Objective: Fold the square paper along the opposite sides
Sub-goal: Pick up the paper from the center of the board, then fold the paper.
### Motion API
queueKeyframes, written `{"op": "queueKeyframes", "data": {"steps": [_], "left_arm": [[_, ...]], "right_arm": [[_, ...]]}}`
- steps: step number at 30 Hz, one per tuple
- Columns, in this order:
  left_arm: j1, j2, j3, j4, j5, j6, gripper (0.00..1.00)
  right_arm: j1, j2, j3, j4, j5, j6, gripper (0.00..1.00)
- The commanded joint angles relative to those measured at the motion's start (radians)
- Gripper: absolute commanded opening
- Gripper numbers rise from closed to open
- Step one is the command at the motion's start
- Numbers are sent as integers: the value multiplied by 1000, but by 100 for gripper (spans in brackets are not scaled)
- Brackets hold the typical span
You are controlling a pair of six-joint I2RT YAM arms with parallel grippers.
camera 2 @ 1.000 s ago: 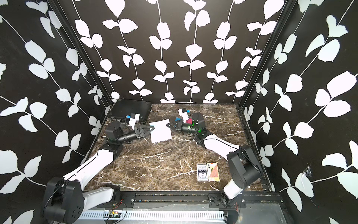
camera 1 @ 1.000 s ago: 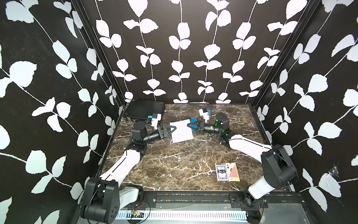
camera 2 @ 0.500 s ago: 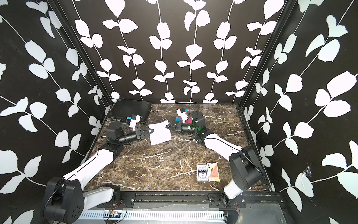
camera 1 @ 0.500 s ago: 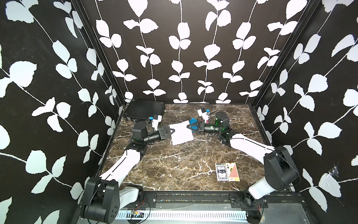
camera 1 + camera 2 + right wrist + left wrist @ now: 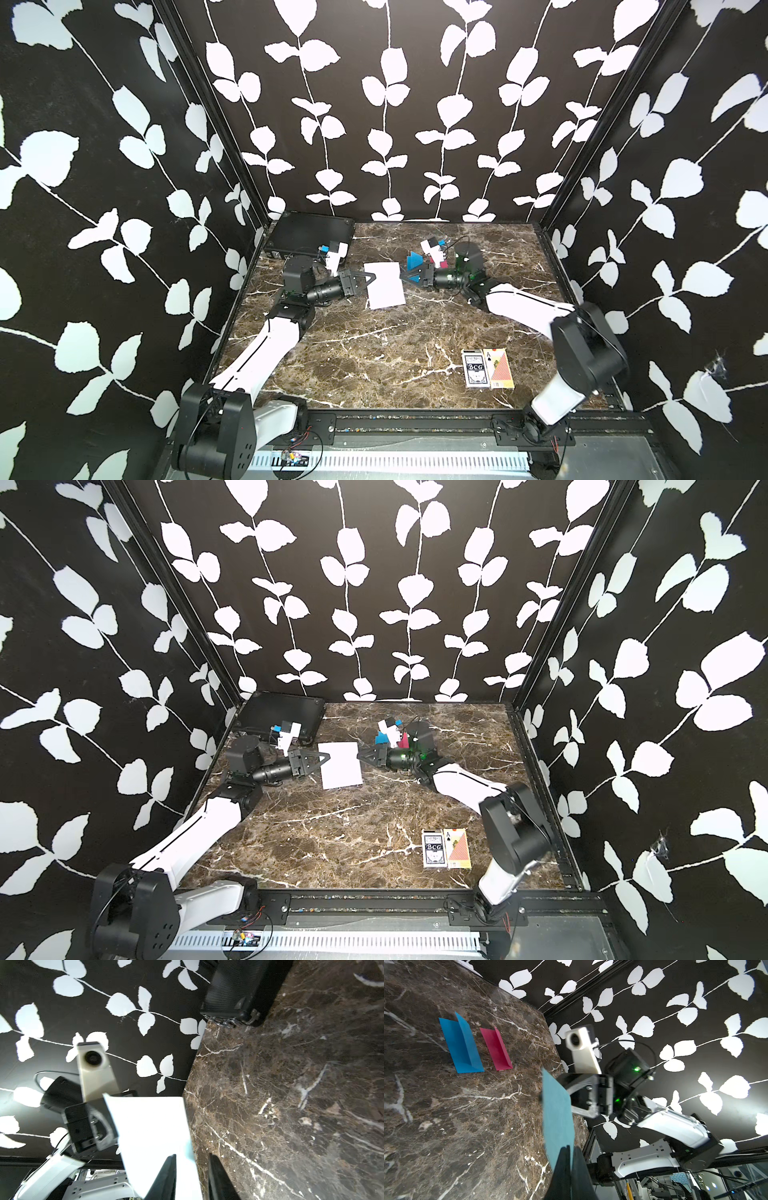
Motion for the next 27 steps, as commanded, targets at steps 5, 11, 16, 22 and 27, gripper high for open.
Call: {"op": "queueKeyframes", "data": {"steps": [5, 11, 16, 22, 27], "left_arm": [[-2, 21, 26, 188, 56, -94, 0], [-3, 79, 25, 258, 66, -125, 0], [-3, 85, 18, 231, 74, -98, 0], [-2, 66, 20, 156, 65, -38, 0], [-3, 62, 13, 143, 61, -22, 0]], "right_arm": [[13, 102, -3, 199, -19, 59, 32], [25, 112, -87, 523, -62, 274, 34], [9, 60, -160, 673, -63, 395, 34], [-18, -69, -228, 548, -56, 318, 34], [-16, -182, -257, 502, -40, 285, 36]]}}
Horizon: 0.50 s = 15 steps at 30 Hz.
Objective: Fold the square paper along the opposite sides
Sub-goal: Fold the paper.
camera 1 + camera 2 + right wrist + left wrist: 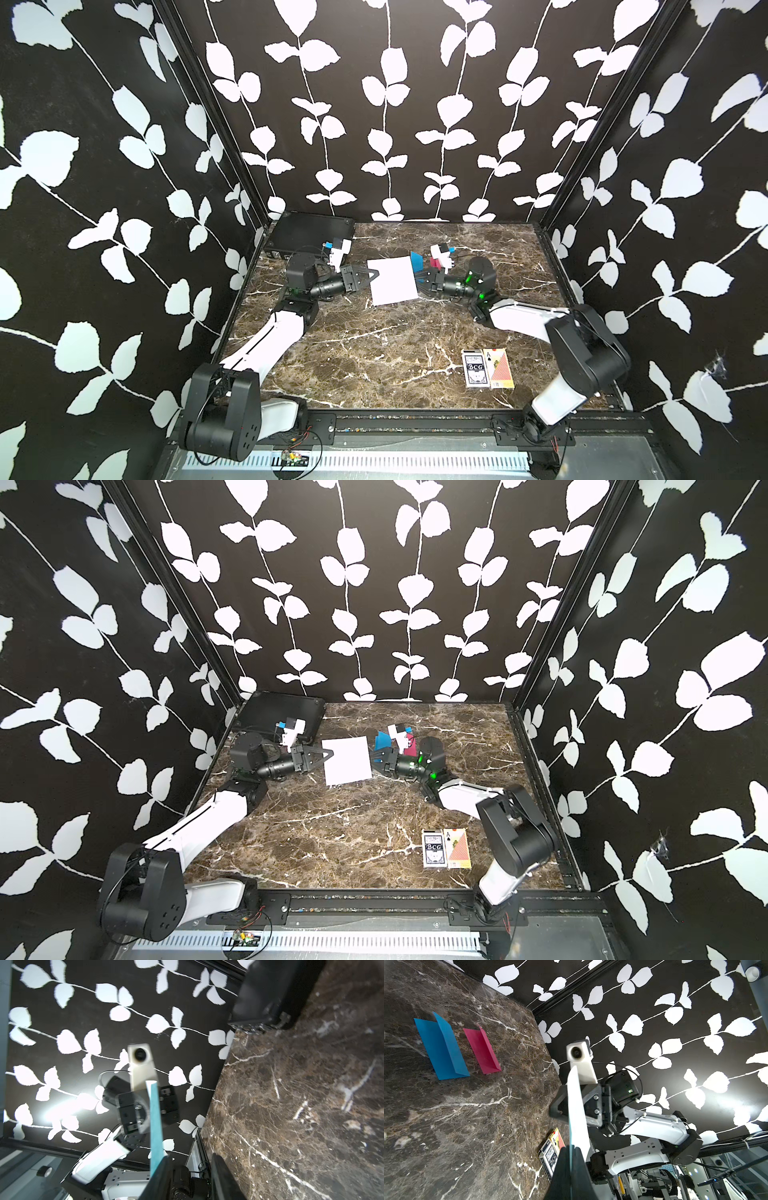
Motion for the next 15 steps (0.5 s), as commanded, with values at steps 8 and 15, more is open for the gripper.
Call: {"op": "queueKeyframes", "data": {"steps": [8, 15], "left_arm": [[-3, -37, 6, -5, 9, 31, 0], [-3, -39, 6, 5, 12, 23, 0]], "right_arm": [[72, -140, -7, -90, 50, -103, 57], [145, -48, 48, -97, 38, -135, 64]]}}
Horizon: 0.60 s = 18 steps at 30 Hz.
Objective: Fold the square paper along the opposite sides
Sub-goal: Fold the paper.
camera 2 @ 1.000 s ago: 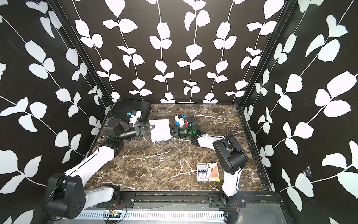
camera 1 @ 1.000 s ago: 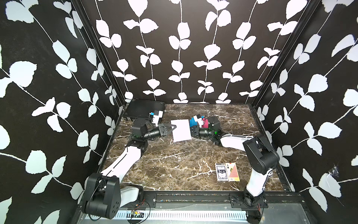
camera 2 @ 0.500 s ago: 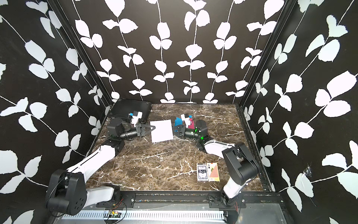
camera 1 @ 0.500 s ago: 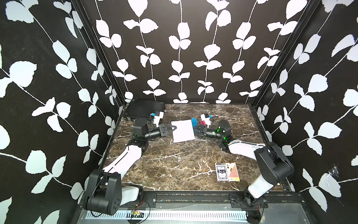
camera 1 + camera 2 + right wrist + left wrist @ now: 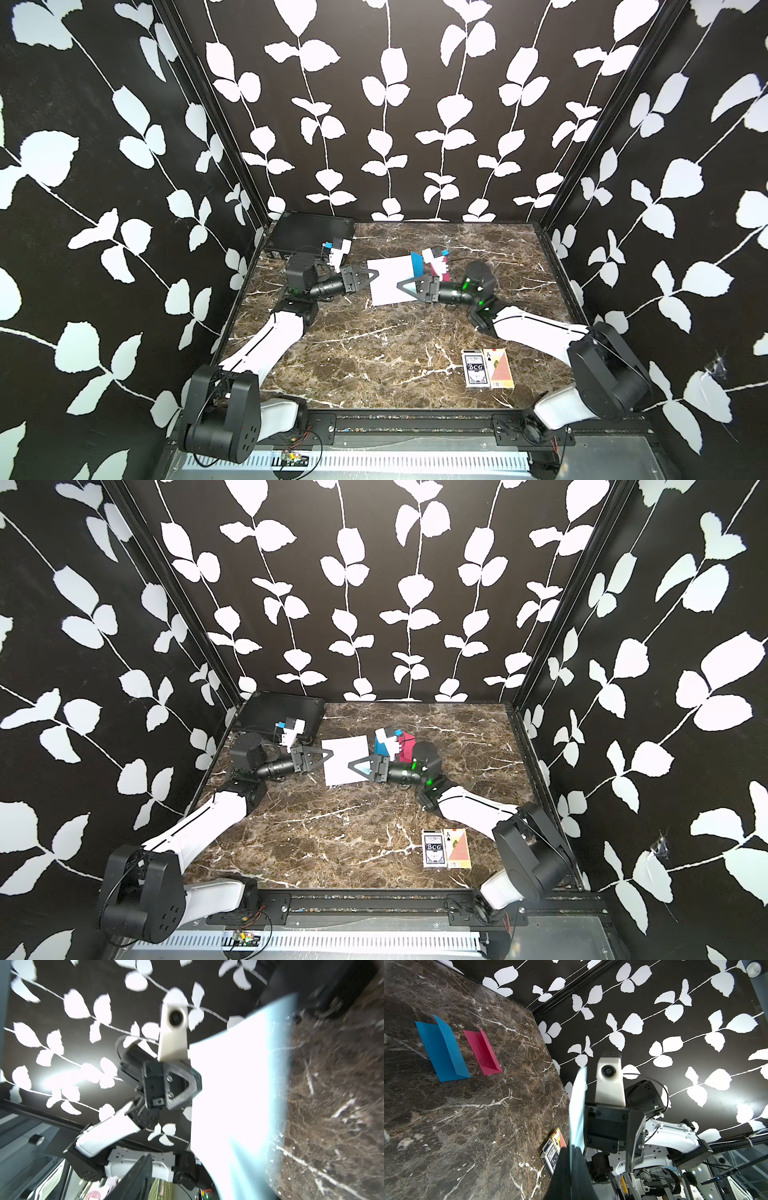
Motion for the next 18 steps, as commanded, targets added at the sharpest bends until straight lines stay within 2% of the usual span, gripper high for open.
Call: {"op": "queueKeyframes", "data": {"steps": [1, 6, 10, 14, 18], "left_arm": [[-3, -29, 7, 13, 14, 11, 0], [-3, -37, 16, 11, 32, 15, 0], [-3, -51, 28, 11, 58, 16, 0], [-3, -75, 35, 30, 79, 4, 0], [-4, -93, 34, 71, 88, -22, 0]], "right_arm": [[0, 24, 42, 23, -9, -23, 64], [-56, -46, 34, -161, 21, -138, 59], [-109, -44, 33, -254, 43, -199, 49], [-152, 47, 53, -257, 56, -195, 37], [-119, 162, 141, -237, 25, -188, 35]]}}
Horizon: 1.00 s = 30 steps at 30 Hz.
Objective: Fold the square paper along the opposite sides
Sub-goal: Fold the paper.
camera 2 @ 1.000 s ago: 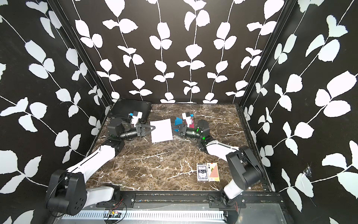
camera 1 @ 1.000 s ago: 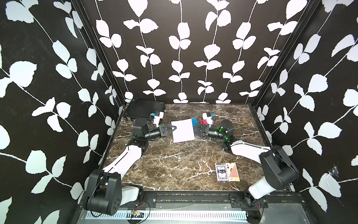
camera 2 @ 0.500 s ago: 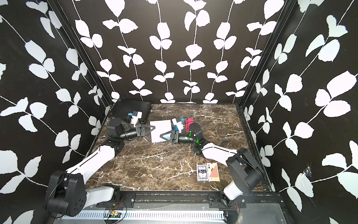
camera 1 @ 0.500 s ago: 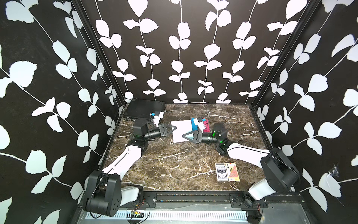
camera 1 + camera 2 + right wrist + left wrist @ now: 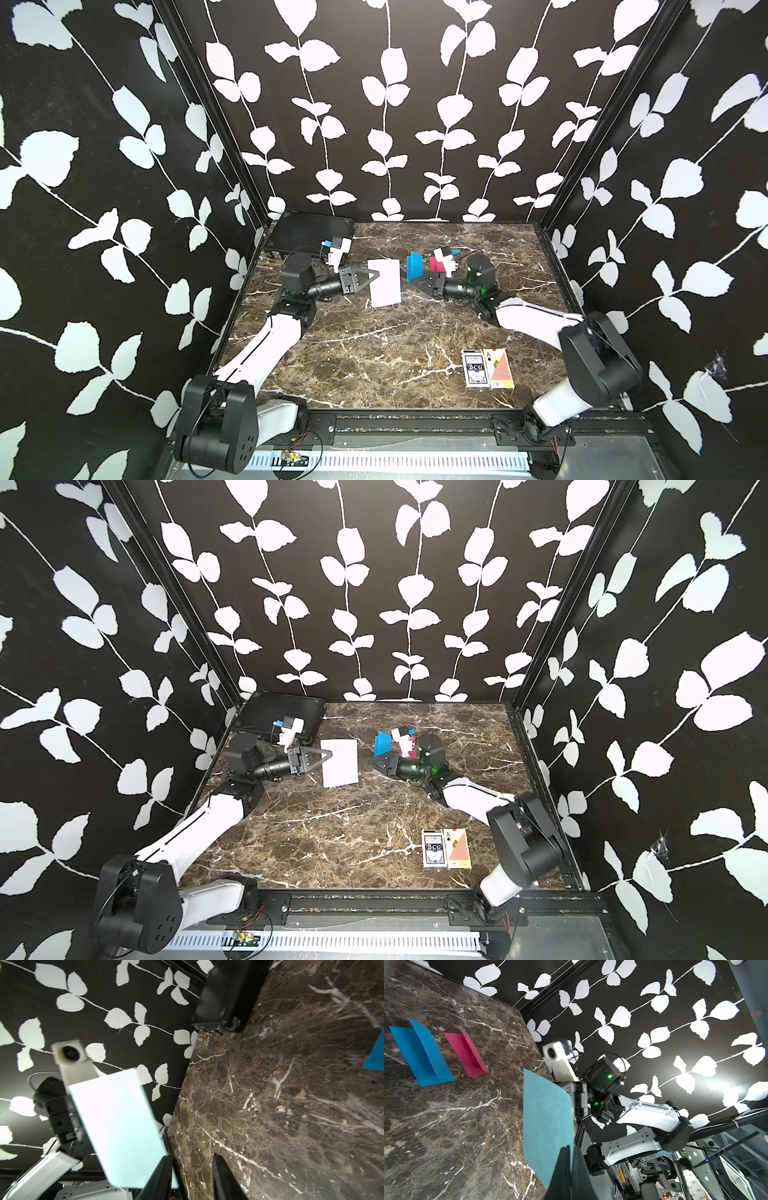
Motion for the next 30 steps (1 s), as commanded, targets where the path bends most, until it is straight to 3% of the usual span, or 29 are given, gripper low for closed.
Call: {"op": "queueKeyframes", "data": {"steps": [1, 4, 8, 12, 19, 30], "left_arm": [[-4, -38, 29, 67, 33, -20, 0], [-4, -41, 26, 110, 33, -44, 0], [-4, -36, 27, 105, 35, -35, 0], [-4, -29, 24, 109, 42, -35, 0], [-4, -29, 24, 59, 35, 9, 0], [-4, -19, 29, 14, 22, 41, 0]], "right_arm": [[39, 72, 96, 9, -26, -19, 35], [75, 121, 135, 71, -58, 14, 38], [81, 158, 108, 337, -107, 181, 39], [81, 127, 72, 482, -127, 286, 39], [68, -21, 5, 351, -106, 206, 38], [62, -139, -62, 366, -91, 228, 43]]}}
